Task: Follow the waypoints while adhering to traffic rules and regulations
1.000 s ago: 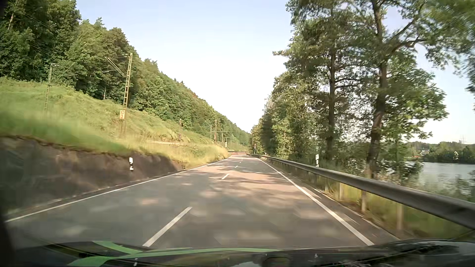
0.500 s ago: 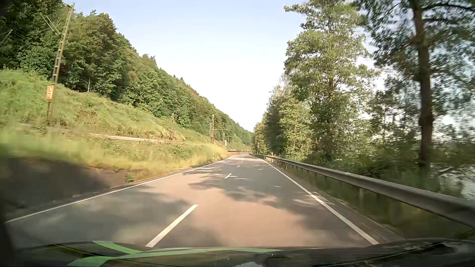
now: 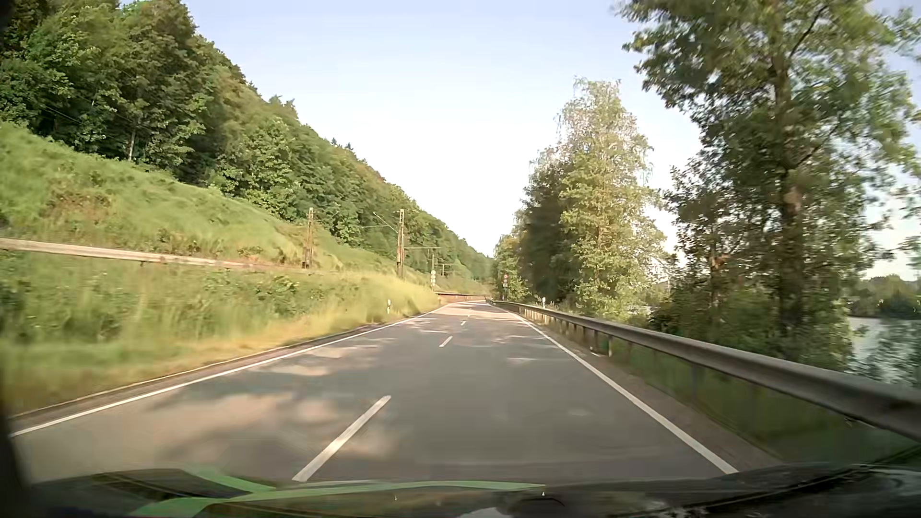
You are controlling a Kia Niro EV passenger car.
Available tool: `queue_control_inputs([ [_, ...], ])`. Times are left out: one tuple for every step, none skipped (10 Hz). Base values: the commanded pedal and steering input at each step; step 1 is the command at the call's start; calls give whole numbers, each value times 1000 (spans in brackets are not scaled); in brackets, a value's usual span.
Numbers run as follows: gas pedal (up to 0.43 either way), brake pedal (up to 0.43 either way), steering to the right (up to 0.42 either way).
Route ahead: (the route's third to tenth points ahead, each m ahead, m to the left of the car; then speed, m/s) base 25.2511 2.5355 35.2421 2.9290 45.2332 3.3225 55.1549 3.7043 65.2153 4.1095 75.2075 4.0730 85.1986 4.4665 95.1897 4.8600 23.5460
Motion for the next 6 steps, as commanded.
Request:
queue_control_inputs([
  [209,0,-4],
  [197,0,-4],
  [169,0,-4],
  [130,0,-3],
  [110,0,-3],
  [110,0,-3],
])
